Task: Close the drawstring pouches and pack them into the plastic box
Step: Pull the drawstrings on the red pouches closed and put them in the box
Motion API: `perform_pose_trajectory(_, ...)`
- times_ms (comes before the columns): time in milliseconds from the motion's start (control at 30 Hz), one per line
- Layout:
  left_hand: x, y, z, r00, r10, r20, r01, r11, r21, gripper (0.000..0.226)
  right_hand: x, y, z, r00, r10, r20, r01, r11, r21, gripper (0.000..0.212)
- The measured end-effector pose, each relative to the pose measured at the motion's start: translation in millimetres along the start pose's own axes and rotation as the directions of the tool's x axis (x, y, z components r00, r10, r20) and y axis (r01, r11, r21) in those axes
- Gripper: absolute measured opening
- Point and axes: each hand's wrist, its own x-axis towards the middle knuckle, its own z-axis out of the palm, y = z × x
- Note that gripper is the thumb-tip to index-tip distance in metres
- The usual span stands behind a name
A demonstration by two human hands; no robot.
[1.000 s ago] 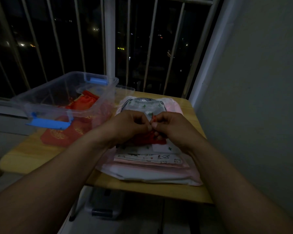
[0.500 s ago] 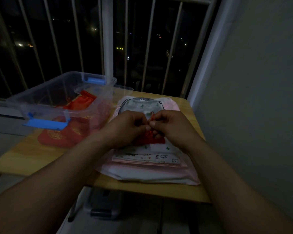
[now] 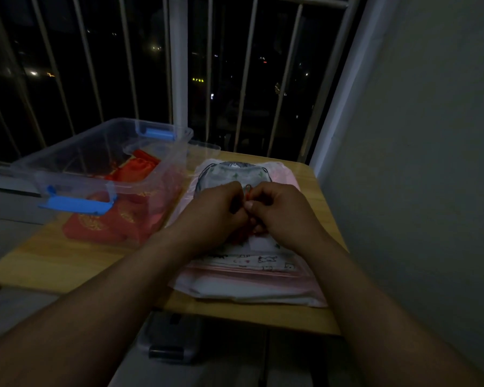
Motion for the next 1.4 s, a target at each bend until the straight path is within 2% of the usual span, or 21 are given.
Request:
perform_pose_trajectory(133,-2,-2,2,0.999,0.033,-0.014,-0.033,0.998,-0.044,0.003,0,-1,1,1.000,0.015,0.028,-0.017,0.998,0.062,0.006)
perform_pose_trajectory(233,0,-2,-1,1.000,0.003,-0.021,-0.005,0.996,-0.091,0.011,2,0,0,0.999,0.024,0.035,-0.028,0.992,0.124,0.006)
perform_pose_trajectory(367,3,-7,-8,0.999,-0.021,0.031,0.028,0.972,-0.231,0.012,2,1,-2,0.999,0.018,0.044,-0.026,0.980,0.198,0.009)
perform_pose_trajectory(633,4,-10,-15,0.992,-0.043,0.117,0.075,0.954,-0.289,0.009,2,5,-6,0.995,0.052,0.089,-0.076,0.952,0.296,0.008)
perform_pose_trajectory(967,5,-11,-13,0.987,-0.053,0.149,0.098,0.943,-0.319,0.013,4,5,-5,0.989,0.125,0.080,-0.145,0.934,0.327,0.012)
perform_pose_trajectory(1167,3,-13,-19,0.983,-0.061,0.172,0.103,0.965,-0.243,0.015,6,11,-9,0.971,0.233,0.047,-0.235,0.913,0.333,0.013)
perform_pose_trajectory(1400,1,-10,-19,0.985,-0.056,0.162,0.085,0.980,-0.180,0.013,6,11,-9,0.968,0.247,0.030,-0.242,0.902,0.358,0.014)
